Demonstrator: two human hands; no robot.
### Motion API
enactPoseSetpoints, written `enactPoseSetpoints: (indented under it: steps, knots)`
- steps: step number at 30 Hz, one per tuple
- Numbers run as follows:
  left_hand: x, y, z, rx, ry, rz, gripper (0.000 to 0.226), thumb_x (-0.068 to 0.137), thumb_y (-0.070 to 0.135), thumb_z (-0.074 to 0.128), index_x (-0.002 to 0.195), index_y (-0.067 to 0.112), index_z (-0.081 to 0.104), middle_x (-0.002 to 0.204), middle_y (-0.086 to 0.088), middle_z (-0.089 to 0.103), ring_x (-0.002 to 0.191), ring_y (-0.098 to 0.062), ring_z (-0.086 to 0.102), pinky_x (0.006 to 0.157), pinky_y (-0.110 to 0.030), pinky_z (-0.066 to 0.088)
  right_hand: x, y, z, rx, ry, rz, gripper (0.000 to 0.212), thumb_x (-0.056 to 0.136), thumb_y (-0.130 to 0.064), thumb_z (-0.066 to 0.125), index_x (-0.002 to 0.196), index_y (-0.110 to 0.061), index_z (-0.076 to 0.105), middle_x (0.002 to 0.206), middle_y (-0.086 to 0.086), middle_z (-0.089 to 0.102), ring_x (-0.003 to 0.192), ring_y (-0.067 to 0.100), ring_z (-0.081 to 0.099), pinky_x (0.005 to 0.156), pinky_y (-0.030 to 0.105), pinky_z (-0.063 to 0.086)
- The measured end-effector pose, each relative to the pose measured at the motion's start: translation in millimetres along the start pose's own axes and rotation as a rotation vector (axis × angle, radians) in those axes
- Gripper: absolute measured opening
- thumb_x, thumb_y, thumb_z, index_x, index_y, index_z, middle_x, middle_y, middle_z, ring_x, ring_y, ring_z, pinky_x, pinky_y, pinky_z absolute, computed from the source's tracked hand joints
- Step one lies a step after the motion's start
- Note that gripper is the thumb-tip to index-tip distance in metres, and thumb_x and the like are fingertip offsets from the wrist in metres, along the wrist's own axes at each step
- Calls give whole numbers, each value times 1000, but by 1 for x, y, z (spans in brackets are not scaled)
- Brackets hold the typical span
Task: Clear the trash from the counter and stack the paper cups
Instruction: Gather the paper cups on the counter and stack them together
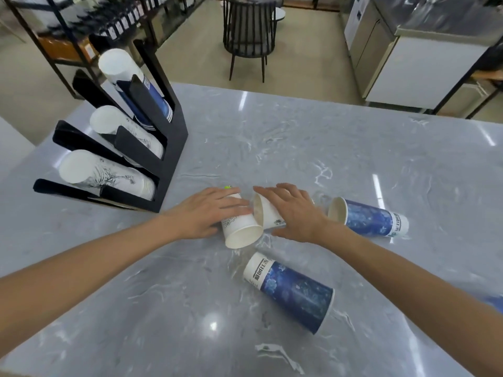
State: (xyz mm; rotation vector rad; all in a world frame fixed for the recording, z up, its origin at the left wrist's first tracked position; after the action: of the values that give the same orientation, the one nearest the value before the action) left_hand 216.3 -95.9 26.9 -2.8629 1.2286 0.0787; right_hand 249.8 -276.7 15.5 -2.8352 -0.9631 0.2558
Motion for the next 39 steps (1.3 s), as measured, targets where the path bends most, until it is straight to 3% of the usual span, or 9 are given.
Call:
enactPoseSetpoints:
  steps: [6,12,18,23,27,31,32,36,39]
  knots:
    - [0,2,-5,-36,119,49,65,75,30,82,136,22,60,137,0,62,137,-27,50,110,-44,42,-1,3,-10,-1,86,24,104,77,-37,82,160,-37,18,150,-2,49,129,30,42,100,46,39]
    - [-15,-4,-23,-122,200,-88,67,74,36,78,136,21,57,130,-3,60,123,-24,56,94,-39,53,-19,6,-46,99,198,87,104,75,-37,82,160,-33,23,144,2,51,126,32,43,103,50,44]
    - [-32,-6,-48,-69,256,-229,71,72,42,78,136,20,57,121,-4,60,107,-24,62,76,-36,55,-44,0,-76,189,300,129,106,69,-37,84,158,-37,25,137,1,51,119,30,47,93,44,51]
    - [-43,-7,-57,-38,253,-254,73,71,50,74,136,23,55,121,-1,58,107,-21,60,76,-35,54,-70,-3,-94,254,335,164,106,64,-37,84,151,-51,24,135,-4,44,119,19,52,83,34,51]
    - [-53,-7,-61,-67,269,-271,75,71,54,71,137,26,52,120,3,55,104,-19,58,75,-34,54,-89,-7,-105,371,375,166,95,59,-37,78,143,-47,36,134,-6,43,111,20,59,88,36,53]
    - [-62,-5,-64,-81,286,-275,79,70,55,70,141,27,49,121,4,55,104,-18,58,74,-34,54,-106,-13,-110,469,458,137,89,57,-33,80,136,-45,39,131,-5,42,111,-7,48,92,20,45]
    - [-65,-5,-65,-80,296,-272,80,70,55,71,142,27,49,121,4,55,104,-18,59,74,-34,54,-108,-14,-110,505,476,116,89,58,-33,82,135,-44,39,132,-4,43,117,-8,47,94,20,45]
    - [-75,-1,-72,-128,353,-267,78,69,55,73,138,25,53,123,6,60,106,-17,61,75,-35,57,-116,-18,-99,664,454,37,87,65,-31,93,136,-26,43,136,0,51,125,20,58,104,46,51]
    - [-82,3,-79,-204,399,-256,75,68,56,77,133,23,55,124,8,62,109,-15,61,78,-35,57,-118,-26,-91,730,407,67,91,64,-44,95,137,-31,42,141,-12,51,130,16,58,107,47,51]
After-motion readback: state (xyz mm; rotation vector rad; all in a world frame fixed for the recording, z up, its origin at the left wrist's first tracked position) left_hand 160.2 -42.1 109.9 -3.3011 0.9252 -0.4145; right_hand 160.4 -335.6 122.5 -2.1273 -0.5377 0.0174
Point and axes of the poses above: each hand's wrist, its own x-axis towards the middle knuckle, its own z-axis out of the palm, y = z × x, the point moved 7 cm from there along x, towards the middle knuckle
